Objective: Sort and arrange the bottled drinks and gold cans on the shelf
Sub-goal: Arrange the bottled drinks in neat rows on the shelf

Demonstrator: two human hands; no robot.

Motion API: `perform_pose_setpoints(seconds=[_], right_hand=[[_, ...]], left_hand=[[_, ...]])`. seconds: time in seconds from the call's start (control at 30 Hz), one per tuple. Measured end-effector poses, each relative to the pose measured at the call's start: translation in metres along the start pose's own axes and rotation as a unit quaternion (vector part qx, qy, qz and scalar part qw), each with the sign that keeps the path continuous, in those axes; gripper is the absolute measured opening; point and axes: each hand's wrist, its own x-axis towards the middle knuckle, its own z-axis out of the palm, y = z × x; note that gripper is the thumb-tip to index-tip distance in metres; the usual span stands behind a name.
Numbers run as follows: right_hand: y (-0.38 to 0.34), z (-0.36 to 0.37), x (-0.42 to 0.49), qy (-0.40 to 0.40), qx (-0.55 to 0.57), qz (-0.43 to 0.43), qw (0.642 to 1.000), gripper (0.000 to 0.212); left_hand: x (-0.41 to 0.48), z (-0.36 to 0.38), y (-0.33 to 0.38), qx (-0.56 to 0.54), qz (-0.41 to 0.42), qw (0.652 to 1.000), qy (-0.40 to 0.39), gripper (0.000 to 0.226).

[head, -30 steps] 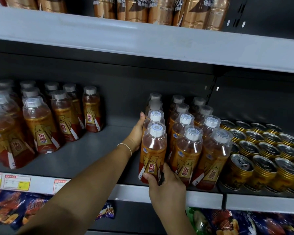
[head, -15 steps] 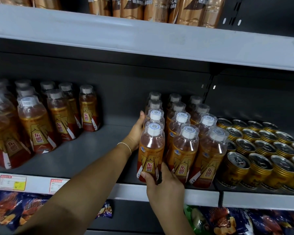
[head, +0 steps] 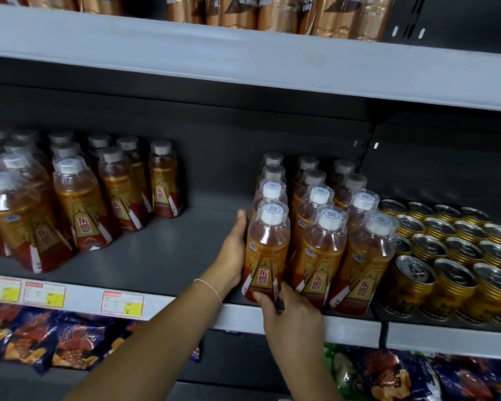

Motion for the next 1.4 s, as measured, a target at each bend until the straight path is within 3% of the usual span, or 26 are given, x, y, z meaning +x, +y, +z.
perform_pose_setpoints(seconds=[0.4, 0.97, 1.1, 1.2, 1.27, 1.4], right_hand=[[0.005, 0.002, 0.001, 0.004, 0.038, -0.011, 0.999, 0.035], [-0.001, -0.001, 0.002, -0.025, 0.063, 0.016, 0.998, 0.042], [-0.01, -0.015, 0.001, -0.05, -0.032, 0.009, 0.998, 0.033], [-0.021, -0.028, 0.0, 0.003, -0.093, -0.026, 0.995, 0.029], [-0.026, -0.032, 0.003, 0.024, -0.065, -0.047, 0.996, 0.031], [-0.045, -0.032, 0.015, -0.038, -0.038, -0.092, 0.994, 0.037]], left_hand=[[-0.006, 0.009, -0.002, 0.021, 0.018, 0.999, 0.016, 0.06], [-0.008, 0.007, 0.001, 0.115, 0.025, 0.993, 0.008, 0.063], [-0.009, 0.004, 0.001, 0.137, 0.014, 0.99, 0.02, 0.062], [-0.011, 0.002, 0.008, 0.173, 0.001, 0.983, 0.052, 0.062], [-0.012, -0.001, 0.015, 0.184, 0.003, 0.98, 0.074, 0.063], [-0.016, -0.005, 0.038, 0.318, 0.045, 0.939, 0.12, 0.058]])
